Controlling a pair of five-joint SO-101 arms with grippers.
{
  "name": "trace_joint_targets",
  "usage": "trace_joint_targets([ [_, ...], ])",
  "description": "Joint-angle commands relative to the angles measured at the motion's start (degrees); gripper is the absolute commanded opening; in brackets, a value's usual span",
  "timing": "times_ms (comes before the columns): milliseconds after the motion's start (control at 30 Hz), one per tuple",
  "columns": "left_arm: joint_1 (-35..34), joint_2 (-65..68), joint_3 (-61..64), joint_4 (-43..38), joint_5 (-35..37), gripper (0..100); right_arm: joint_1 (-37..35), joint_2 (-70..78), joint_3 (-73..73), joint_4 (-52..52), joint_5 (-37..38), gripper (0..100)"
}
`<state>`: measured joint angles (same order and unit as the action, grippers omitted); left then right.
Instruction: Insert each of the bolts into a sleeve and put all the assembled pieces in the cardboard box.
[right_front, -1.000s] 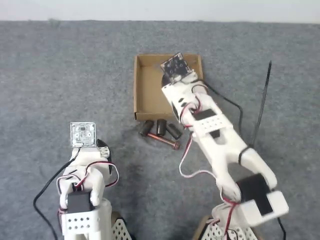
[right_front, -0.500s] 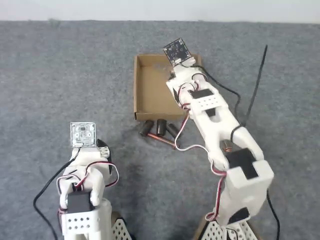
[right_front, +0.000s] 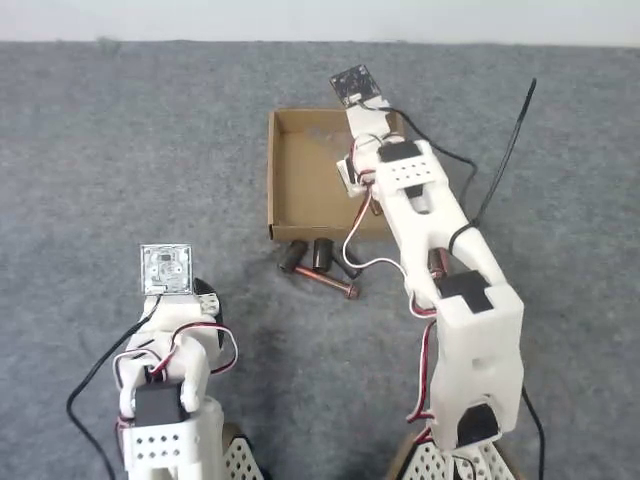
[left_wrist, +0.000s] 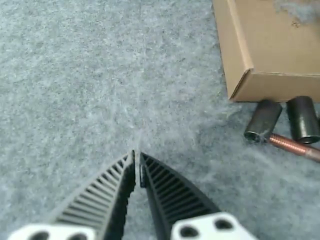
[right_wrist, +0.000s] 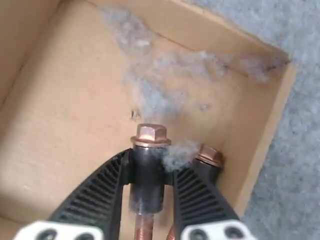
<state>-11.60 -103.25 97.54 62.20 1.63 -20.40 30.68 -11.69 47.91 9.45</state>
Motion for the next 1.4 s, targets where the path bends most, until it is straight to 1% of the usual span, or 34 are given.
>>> trace_joint_targets([
  [0, -0.4, -1.1, -0.9, 0.0, -0.9, 1, 0.7, -0.6, -6.3, 3.3, -0.8, 0.7],
  [100, -0.4, -1.1, -0.9, 0.0, -0.9, 1, 0.7, 0.0, -6.9, 3.8, -0.8, 1.7],
  [200, -0.4, -1.1, -0.9, 0.0, -0.9, 1, 0.7, 0.1, -6.9, 4.8, -0.5, 8.4],
  [267, -0.4, -1.1, -0.9, 0.0, -0.9, 1, 0.7, 0.0, -6.9, 5.8, -0.5, 10.1],
  [467, -0.4, -1.1, -0.9, 0.0, -0.9, 1, 0.7, -1.5, -7.7, 6.7, -0.8, 1.1],
  [600, -0.4, -1.1, -0.9, 0.0, -0.9, 1, 0.7, -5.2, -7.7, 9.0, -0.8, 0.6],
  [733, -0.4, -1.1, -0.9, 0.0, -0.9, 1, 0.3, -10.2, -7.7, 16.1, -0.7, 0.6],
  [933, -0.4, -1.1, -0.9, 0.0, -0.9, 1, 0.3, -17.6, -7.6, 32.0, -0.4, 0.6],
  [1133, -0.4, -1.1, -0.9, 0.0, -0.9, 1, 0.2, -23.0, -7.6, 45.8, -0.4, 0.6],
  [1267, -0.4, -1.1, -0.9, 0.1, -0.9, 1, 0.5, -25.3, -7.6, 53.1, -0.4, 0.6],
  [1367, -0.4, -1.1, -0.9, 0.1, -0.9, 1, 0.7, -26.6, -5.7, 54.7, -0.4, 0.6],
])
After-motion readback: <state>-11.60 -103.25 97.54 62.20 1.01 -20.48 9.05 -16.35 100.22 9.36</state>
